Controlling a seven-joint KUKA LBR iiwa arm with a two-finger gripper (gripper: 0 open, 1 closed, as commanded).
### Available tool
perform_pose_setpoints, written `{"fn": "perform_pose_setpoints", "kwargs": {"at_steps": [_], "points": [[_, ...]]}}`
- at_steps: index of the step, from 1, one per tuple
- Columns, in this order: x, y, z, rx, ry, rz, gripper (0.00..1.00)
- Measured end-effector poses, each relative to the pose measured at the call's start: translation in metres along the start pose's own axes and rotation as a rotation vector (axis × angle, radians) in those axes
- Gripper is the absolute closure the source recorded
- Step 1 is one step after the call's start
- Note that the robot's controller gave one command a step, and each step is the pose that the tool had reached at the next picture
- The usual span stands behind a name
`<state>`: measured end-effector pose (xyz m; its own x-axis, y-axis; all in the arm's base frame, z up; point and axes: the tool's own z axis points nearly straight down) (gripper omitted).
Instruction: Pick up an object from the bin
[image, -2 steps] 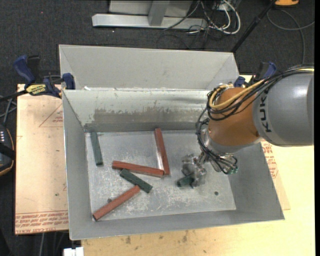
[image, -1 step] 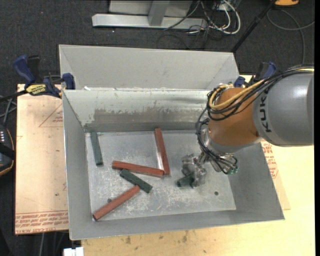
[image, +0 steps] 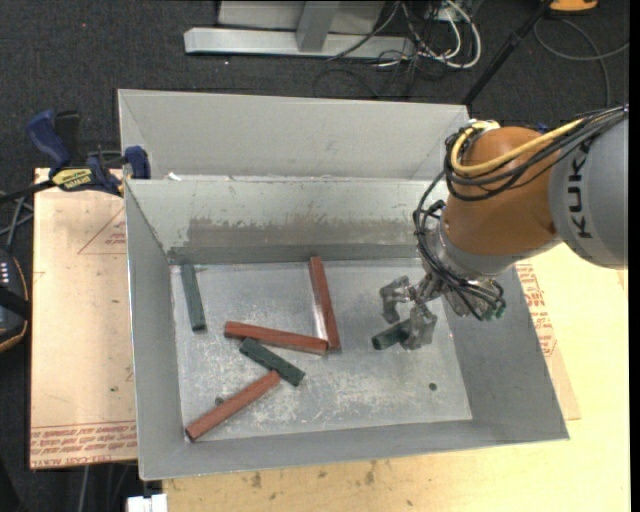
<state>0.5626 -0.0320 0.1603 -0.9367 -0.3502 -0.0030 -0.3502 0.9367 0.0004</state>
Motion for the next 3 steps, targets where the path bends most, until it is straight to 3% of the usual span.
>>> {"fn": "perform_pose_setpoints", "kwargs": {"at_steps": [2, 3], "points": [[0.002, 0.001, -0.006, -0.003, 0.007, 0.001, 1.0], [-0.038, -0.016, -0.062, 0.0, -0.001, 0.039, 1.0]]}}
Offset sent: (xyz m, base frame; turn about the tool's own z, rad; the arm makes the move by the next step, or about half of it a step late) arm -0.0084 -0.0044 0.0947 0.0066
